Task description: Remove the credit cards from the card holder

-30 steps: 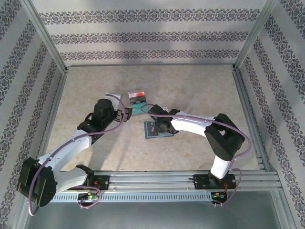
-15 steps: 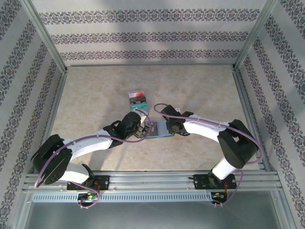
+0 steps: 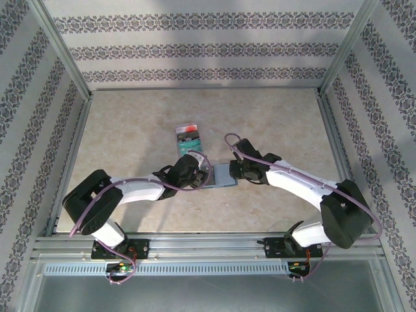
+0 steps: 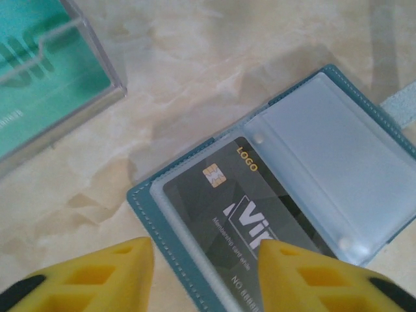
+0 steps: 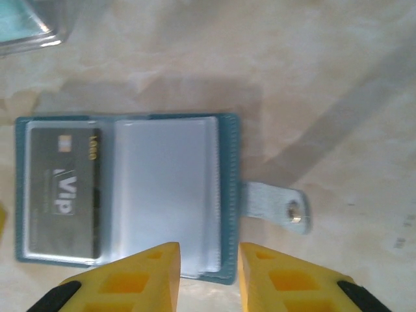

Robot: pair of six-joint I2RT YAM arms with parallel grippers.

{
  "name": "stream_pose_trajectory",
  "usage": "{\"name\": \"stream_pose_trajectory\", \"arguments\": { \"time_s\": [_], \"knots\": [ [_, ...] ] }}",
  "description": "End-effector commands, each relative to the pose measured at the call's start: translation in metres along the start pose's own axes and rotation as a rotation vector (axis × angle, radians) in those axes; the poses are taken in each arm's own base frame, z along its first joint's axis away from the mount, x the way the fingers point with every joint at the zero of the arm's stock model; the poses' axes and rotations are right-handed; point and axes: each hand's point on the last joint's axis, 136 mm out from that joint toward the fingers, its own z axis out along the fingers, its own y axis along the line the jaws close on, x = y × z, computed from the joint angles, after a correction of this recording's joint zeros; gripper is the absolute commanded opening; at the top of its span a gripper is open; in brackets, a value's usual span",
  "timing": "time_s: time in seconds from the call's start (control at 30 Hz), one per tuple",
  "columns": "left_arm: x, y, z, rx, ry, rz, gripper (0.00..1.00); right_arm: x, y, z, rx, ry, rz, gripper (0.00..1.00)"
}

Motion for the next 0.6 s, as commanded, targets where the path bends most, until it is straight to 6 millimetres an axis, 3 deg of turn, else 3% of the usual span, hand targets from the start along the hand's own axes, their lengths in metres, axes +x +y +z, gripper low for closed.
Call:
{"name": "stream_pose_trajectory", "arguments": {
  "time_s": [0.0,0.3,0.57],
  "knots": [
    [-0.019,-0.005,0.008,0.07,-0.05,-0.108,0.38,-0.005,0.032,0.008,-0.147,0.042,0.047,0.29],
    [-0.016,0.001,0.022,0.1,-0.021,-0.168,0.22,-0.002,0.069,0.034,-0.305,0.112,0.09,0.27],
    [-0.002,0.005,0.026,0.095,0.017,-0.173,0.18,0.004,0.073,0.052,-0.317,0.147,0.109,0.27]
  ]
}}
